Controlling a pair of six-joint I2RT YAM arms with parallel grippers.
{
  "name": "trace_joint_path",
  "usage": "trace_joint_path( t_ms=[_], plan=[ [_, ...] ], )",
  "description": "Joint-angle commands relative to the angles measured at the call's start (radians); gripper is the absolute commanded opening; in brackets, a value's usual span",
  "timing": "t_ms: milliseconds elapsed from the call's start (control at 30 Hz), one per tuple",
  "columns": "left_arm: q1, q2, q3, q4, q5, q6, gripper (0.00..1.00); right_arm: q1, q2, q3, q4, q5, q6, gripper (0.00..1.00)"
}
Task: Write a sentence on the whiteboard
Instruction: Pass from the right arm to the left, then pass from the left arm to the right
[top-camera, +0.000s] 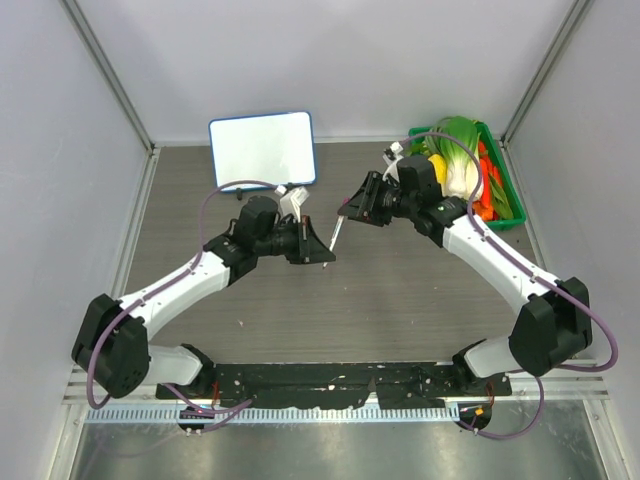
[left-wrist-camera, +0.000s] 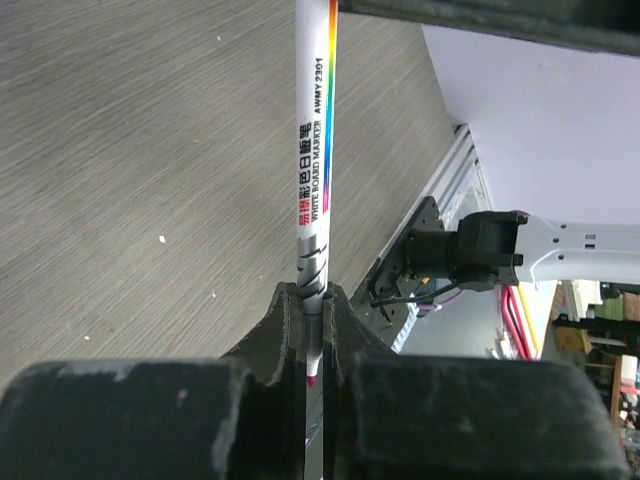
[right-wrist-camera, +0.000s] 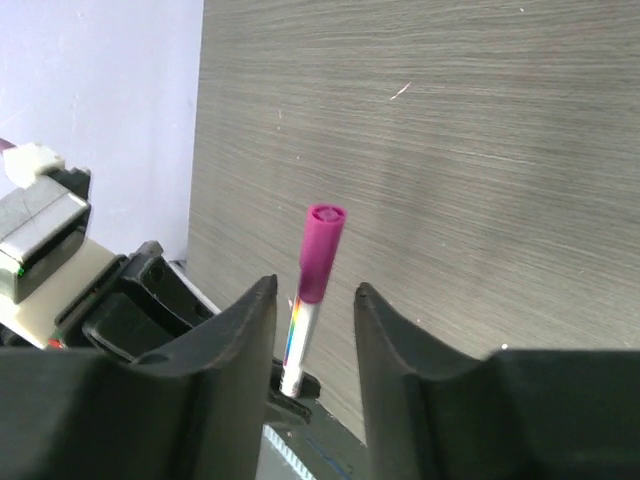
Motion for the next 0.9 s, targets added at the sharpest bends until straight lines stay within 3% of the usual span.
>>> trace_joint_path(
  t_ms=[0,100,167,300,500,700,867],
  plan=[
    [0.004,-0.066,0.104,-0.148,-0.047,0.100,0.00,-0.005,-0.079,-0.002,0.044,-0.092,-0.085,0.54],
    [0.008,-0.092,0.161,-0.252,-0.062,0.156,0.00,-0.007,-0.142,-0.035,0.064,-0.100,-0.117,0.76],
    [0.008,-0.107,0.199,-0.307,-0.065,0.187,0.00,-0.008,-0.170,-0.034,0.050,-0.123,-0.138,0.82],
    [0.013,-0.130,0.262,-0.390,-0.024,0.239,0.00,-0.013,-0.195,-0.048,0.055,-0.247,-0.138,0.83],
    [0.012,-0.143,0.322,-0.458,0.085,0.296,0.00,-0.013,-0.232,-0.135,0.281,-0.468,-0.040,0.84],
    [0.013,-0.155,0.313,-0.372,0.186,0.247,0.00,-0.014,-0.250,-0.135,0.331,-0.470,-0.010,0.84],
    [0.012,-0.164,0.294,-0.323,0.213,0.218,0.00,-0.013,-0.245,-0.187,0.484,-0.488,0.085,0.73]
  ],
)
